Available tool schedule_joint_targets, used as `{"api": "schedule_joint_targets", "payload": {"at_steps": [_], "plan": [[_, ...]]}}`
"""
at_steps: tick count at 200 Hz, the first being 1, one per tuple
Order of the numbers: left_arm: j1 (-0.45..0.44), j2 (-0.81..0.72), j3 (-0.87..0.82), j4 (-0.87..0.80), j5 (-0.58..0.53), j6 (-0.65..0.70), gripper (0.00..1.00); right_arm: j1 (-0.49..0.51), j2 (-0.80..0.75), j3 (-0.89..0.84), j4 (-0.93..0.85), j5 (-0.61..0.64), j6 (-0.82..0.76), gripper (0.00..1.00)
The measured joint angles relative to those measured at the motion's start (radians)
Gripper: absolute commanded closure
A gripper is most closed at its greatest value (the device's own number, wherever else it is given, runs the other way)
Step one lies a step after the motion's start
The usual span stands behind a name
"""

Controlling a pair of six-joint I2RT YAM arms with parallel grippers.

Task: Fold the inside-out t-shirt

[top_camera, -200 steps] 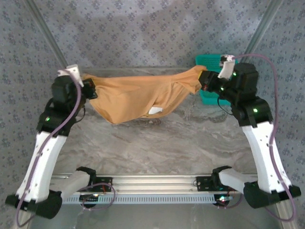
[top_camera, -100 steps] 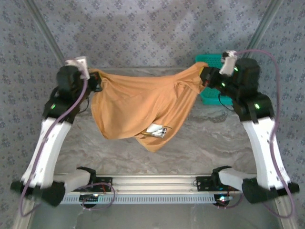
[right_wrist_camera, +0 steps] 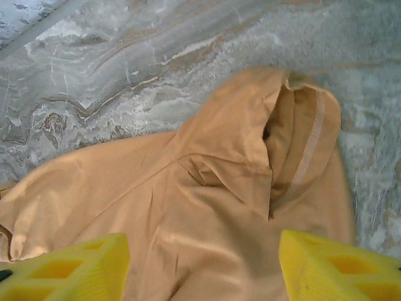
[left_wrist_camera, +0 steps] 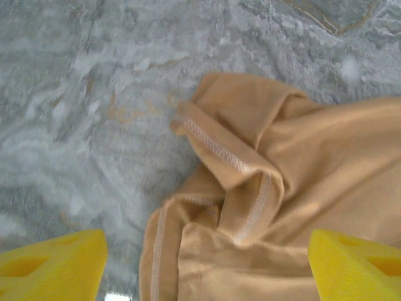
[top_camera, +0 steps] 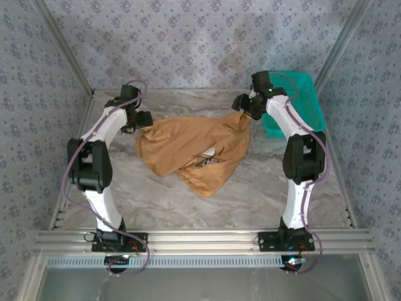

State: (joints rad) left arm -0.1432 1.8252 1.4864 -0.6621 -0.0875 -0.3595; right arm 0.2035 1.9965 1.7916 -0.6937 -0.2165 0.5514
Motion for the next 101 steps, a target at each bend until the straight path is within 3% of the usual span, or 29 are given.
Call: {"api": "schedule_joint_targets", "payload": {"at_steps": [47,101], "plan": [[-0.090,-0.443,-0.496,0.096,0.103,-0.116,0.26,0.077,-0.304,-0.433,0.073,-0.027,0.010,0.33],[-0.186,-0.513,-0.807,0.249,0.224,-0.246,0.22,0.177,-0.467,-0.804,0.126,-0.060,0.061,0.36]]}}
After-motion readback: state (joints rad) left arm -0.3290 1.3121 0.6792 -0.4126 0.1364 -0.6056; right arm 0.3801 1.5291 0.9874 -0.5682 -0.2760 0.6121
